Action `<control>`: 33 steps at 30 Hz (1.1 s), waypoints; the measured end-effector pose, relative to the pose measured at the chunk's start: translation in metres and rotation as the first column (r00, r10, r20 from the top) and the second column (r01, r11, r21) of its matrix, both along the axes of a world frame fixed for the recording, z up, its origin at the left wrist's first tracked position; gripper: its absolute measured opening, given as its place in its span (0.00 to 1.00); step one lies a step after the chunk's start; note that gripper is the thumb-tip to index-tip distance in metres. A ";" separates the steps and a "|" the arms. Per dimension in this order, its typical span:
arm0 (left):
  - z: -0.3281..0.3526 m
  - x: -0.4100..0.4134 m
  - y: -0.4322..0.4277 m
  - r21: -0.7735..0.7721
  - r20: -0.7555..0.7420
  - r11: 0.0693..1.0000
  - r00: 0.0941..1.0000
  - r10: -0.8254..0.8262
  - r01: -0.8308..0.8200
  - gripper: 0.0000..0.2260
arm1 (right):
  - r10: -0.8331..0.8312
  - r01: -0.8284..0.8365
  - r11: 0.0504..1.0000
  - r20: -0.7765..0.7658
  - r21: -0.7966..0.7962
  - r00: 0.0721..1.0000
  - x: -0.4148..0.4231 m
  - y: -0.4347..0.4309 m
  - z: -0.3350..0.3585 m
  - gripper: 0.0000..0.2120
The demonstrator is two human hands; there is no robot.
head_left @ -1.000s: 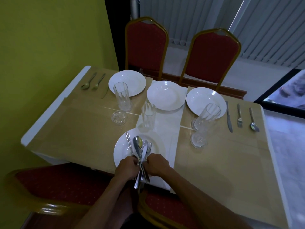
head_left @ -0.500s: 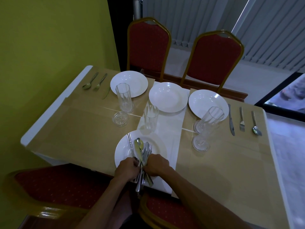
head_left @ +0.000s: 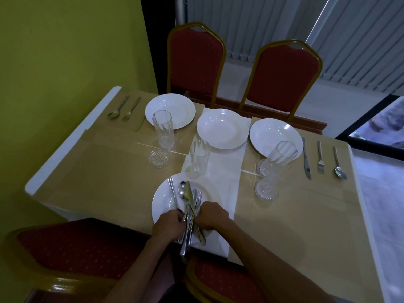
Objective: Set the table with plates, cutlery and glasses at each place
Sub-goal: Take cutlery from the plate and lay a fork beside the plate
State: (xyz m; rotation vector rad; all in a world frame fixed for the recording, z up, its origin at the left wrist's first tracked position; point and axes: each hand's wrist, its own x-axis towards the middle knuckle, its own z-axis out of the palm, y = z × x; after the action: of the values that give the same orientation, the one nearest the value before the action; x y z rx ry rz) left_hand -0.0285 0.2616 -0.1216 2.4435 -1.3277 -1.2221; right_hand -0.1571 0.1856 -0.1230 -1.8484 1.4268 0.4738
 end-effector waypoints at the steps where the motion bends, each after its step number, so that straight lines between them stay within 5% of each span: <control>1: 0.001 0.000 0.000 0.003 0.006 1.000 1.000 -0.004 0.004 0.08 | -0.007 0.007 1.000 0.005 -0.011 1.000 -0.001 0.000 0.000 0.09; 18: 0.037 0.038 0.003 -0.066 -0.116 0.971 0.968 0.221 -0.230 0.08 | -0.054 0.066 0.996 0.167 -0.064 0.984 -0.002 -0.005 0.021 0.16; 27: 0.047 0.021 0.003 -0.122 -0.193 0.984 0.976 0.102 -0.127 0.06 | -0.063 0.162 0.965 0.419 -0.207 0.906 -0.001 -0.007 0.045 0.07; 33: 0.051 0.003 -0.004 -0.136 -0.163 0.991 0.987 -0.014 -0.009 0.08 | -0.008 0.091 0.979 0.414 -0.182 0.910 -0.017 0.002 0.042 0.10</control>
State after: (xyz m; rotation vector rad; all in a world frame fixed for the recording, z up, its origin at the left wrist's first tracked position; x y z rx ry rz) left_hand -0.0255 0.2579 -0.0709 2.1983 -1.3225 -1.2569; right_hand -0.1742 0.1875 -0.0808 -1.9182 1.2576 -0.0915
